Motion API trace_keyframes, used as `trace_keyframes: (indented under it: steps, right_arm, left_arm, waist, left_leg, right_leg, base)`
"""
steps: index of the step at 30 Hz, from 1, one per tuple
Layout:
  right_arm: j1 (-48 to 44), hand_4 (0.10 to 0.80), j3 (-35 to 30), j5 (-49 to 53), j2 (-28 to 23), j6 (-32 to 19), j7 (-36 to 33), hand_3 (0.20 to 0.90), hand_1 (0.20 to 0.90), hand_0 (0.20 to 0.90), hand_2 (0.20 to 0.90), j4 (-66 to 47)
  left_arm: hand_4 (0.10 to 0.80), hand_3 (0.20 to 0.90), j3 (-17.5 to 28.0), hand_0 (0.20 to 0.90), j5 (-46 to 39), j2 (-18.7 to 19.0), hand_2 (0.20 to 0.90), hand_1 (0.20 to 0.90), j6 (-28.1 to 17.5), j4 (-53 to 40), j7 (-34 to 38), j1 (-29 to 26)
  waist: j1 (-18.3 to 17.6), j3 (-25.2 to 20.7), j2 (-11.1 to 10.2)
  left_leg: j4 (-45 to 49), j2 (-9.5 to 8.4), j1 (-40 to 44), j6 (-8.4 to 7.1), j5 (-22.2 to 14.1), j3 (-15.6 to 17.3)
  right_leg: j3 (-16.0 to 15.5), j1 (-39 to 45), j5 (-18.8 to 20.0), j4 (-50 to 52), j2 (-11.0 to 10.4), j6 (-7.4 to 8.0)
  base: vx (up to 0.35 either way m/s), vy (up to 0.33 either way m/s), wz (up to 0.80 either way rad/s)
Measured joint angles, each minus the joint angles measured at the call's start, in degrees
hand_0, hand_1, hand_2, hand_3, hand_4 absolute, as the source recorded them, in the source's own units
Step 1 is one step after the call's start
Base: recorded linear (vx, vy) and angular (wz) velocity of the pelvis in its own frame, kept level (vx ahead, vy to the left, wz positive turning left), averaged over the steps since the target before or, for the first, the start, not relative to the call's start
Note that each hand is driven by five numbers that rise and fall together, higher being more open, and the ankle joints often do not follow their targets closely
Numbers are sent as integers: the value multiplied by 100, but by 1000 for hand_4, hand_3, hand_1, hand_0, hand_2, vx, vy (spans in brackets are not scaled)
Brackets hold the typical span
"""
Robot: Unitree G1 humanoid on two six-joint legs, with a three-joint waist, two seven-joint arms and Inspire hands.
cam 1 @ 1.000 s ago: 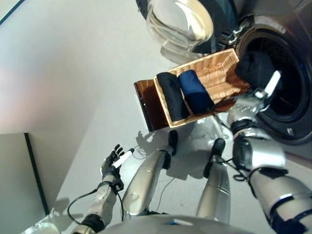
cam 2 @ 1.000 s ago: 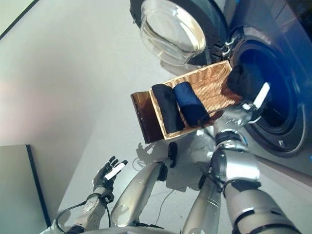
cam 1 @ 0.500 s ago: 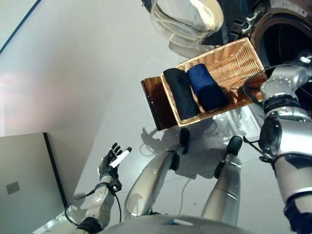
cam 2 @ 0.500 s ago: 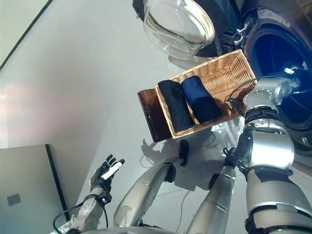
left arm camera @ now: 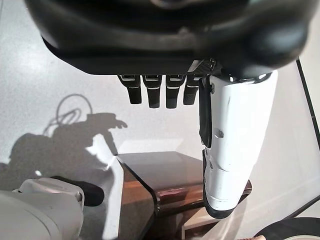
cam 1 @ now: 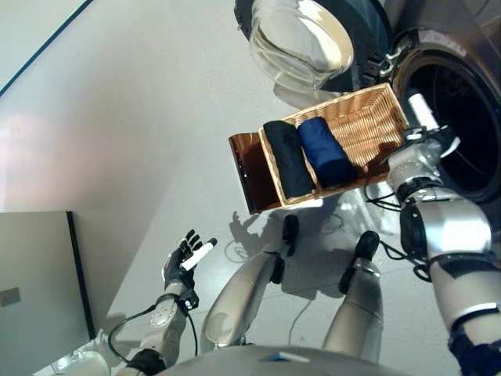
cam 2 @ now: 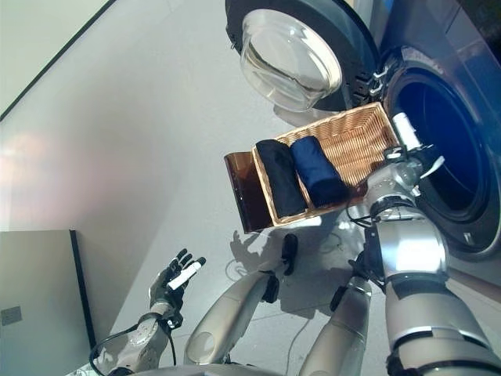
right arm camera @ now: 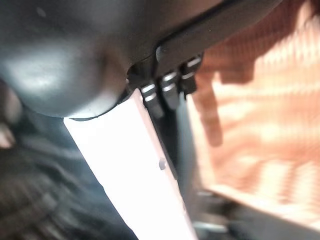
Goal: Pick up the clothes and place them into the washing machine
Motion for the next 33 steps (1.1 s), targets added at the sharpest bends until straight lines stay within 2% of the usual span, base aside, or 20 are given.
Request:
trace_keyframes:
  steps: [1, 3, 7, 10, 12, 16, 21, 28, 33]
  right_arm:
    - [145, 800, 337, -391, 135, 148, 27, 900, 900, 900, 900, 35]
    - [318, 800, 489, -973, 392, 350, 86, 900, 900, 900, 900, 87]
    - [433, 800, 976, -2127, 730, 645, 73, 900, 900, 900, 900, 205]
    - [483, 800, 1115, -2716, 851, 701, 75, 900, 900, 900, 900, 192]
    - [488, 800, 1114, -2845, 1035, 704, 80, 900, 900, 900, 900, 188]
    - [558, 800, 1117, -2968, 1191, 771, 62, 900, 900, 900, 900, 203]
    - [539, 800, 1116, -3062, 1106, 821, -83, 900, 900, 900, 900, 205]
    - [305, 800, 1093, -3065, 854, 830, -419, 900, 900, 900, 900, 244]
    - [285, 800, 1047, -3066, 800, 835, -437, 900, 900, 900, 900, 252]
  left_arm:
    - [800, 900, 131, 900, 47, -3, 900, 900, 5, 0, 13, 23]
    - [800, 900, 233, 900, 131, 36, 900, 900, 7, 53, 11, 41]
    - [800, 900, 412, 900, 231, 38, 900, 900, 32, 46, 35, 15]
    - [800, 900, 430, 900, 243, 38, 900, 900, 34, 33, 86, 5]
    - [800, 900, 587, 900, 244, 38, 900, 900, 31, -21, 124, -5]
    - [800, 900, 696, 900, 245, 62, 900, 900, 35, -76, 185, -74]
    - [800, 900, 855, 900, 244, 146, 900, 900, 24, -526, 299, -109]
    - [800, 900, 933, 900, 246, 143, 900, 900, -19, -913, 513, -417]
    - [800, 900, 971, 900, 269, 145, 900, 900, -28, -900, 647, -501]
  waist:
    - [-15, 0, -104]
    - [47, -92, -343]
    - [116, -98, -542]
    - [188, -86, -588]
    - [224, -19, -696]
    - [345, 97, -872]
    - [471, 217, -1047]
    - [552, 576, -1006]
    - [628, 594, -981]
  left_leg:
    - [-84, 11, 82, -64, 49, -88]
    - [-171, 75, 94, -132, 101, -177]
    - [-185, 116, 103, -186, 158, -464]
    - [-197, 117, 109, -218, 177, -620]
    - [-272, 117, 97, -296, 232, -719]
    - [-278, 119, 45, -347, 270, -808]
    - [-147, 101, -272, -363, 282, -835]
    - [-42, 59, -540, -365, 293, -937]
    - [-78, 96, -536, -347, 305, -920]
  right_leg:
    - [-45, 92, -27, -25, 21, -31]
    - [-165, 144, -46, -85, 94, -70]
    - [-470, 310, -88, -76, 139, -166]
    - [-634, 390, -144, -67, 134, -189]
    - [-732, 394, -197, -41, 131, -251]
    - [-881, 384, -333, 103, 86, -266]
    - [-1007, 168, -512, 342, 14, -274]
    - [-1021, -62, -774, 689, -66, -281]
    - [-1012, -97, -810, 686, -41, -306]
  base:
    - [22, -88, 24]
    - [21, -83, 23]
    - [13, -73, 33]
    - [14, -40, 21]
    - [6, -40, 22]
    - [-1, -16, 26]
    - [-5, 0, 28]
    - [2, 21, 21]
    - [28, 59, -3]
